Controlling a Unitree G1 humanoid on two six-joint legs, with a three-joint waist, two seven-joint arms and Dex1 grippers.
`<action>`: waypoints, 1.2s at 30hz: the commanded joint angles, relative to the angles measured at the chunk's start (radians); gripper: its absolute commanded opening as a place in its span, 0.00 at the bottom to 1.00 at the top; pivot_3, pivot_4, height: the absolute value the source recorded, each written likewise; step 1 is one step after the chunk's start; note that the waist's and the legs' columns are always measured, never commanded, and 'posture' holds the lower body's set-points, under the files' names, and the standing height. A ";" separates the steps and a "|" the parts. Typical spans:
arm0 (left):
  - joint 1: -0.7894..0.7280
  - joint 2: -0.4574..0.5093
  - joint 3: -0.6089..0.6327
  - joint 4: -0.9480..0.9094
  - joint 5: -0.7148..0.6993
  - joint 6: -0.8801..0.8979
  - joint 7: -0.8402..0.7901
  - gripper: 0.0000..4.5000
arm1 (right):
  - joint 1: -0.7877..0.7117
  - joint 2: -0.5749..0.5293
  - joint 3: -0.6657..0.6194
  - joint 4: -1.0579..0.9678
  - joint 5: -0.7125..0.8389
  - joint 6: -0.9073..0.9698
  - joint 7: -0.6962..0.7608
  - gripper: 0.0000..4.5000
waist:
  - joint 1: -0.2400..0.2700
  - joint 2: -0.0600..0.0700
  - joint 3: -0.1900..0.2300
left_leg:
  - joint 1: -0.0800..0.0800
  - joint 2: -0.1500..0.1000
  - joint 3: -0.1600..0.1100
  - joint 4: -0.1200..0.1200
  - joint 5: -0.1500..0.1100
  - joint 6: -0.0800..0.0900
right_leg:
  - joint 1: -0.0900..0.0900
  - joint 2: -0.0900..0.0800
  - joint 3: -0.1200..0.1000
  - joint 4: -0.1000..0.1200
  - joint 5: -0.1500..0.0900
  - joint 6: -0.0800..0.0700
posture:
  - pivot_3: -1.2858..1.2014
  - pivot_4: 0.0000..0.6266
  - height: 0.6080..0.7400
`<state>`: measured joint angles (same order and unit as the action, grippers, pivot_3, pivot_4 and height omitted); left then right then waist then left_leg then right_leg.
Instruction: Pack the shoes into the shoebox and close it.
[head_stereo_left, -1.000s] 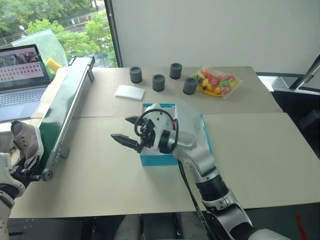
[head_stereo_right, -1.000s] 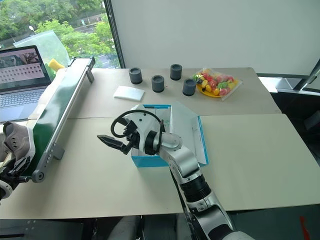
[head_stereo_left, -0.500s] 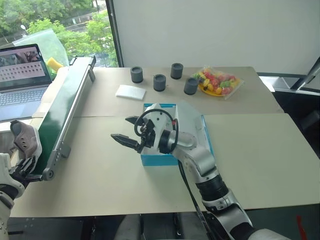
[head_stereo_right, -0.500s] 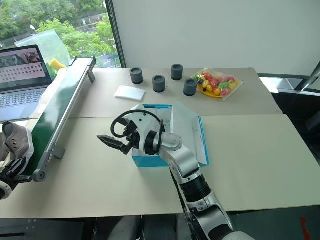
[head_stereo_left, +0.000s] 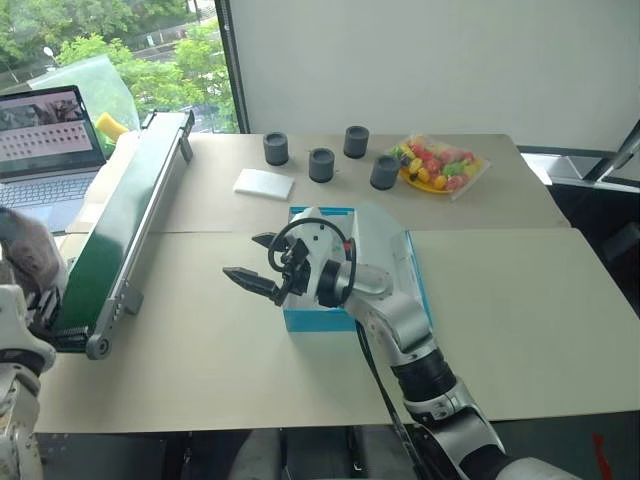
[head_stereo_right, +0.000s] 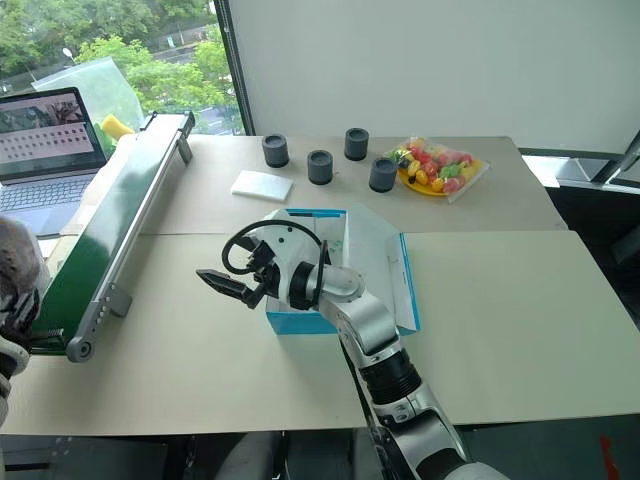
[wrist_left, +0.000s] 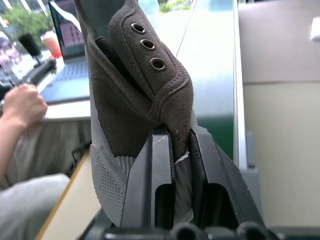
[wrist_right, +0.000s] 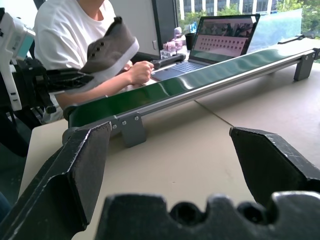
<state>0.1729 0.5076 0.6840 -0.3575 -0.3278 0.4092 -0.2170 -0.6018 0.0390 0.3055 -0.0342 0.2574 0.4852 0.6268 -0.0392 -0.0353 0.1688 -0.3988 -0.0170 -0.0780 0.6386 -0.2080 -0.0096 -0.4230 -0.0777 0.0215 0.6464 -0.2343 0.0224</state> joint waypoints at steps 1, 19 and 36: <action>-0.002 -0.013 -0.091 -0.163 0.041 -0.005 0.026 0.00 | -0.041 0.042 -0.061 0.010 0.053 0.055 -0.042 1.00 | -0.001 0.000 0.000 | 0.000 0.000 0.000 0.000 0.000 0.000 | 0.000 0.000 0.000 0.000 0.000 0.000 | 0.52 0.24 0.93; -0.154 -0.101 -0.534 -0.555 -0.159 0.328 0.023 0.00 | -0.457 0.090 -0.639 0.451 0.538 0.733 -0.294 1.00 | -0.006 0.002 0.001 | -0.002 -0.001 0.008 0.001 0.000 0.001 | 0.000 0.003 0.002 0.001 0.000 0.000 | 0.52 0.24 0.93; -0.208 -0.077 -0.527 -0.523 -0.186 0.356 0.008 0.00 | -0.479 0.123 -0.664 0.454 0.574 0.690 -0.382 1.00 | -0.005 0.002 0.001 | -0.004 -0.001 0.011 0.003 0.000 0.001 | -0.001 0.003 0.001 0.001 0.000 0.001 | 0.52 0.24 0.93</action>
<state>-0.0059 0.4256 0.1427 -0.8543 -0.5044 0.7743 -0.2058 -1.0743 0.1104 -0.3848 0.4776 0.8083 1.1824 0.2412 -0.0441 -0.0332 0.1700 -0.4027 -0.0179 -0.0675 0.6412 -0.2082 -0.0088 -0.4236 -0.0749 0.0230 0.6471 -0.2345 0.0234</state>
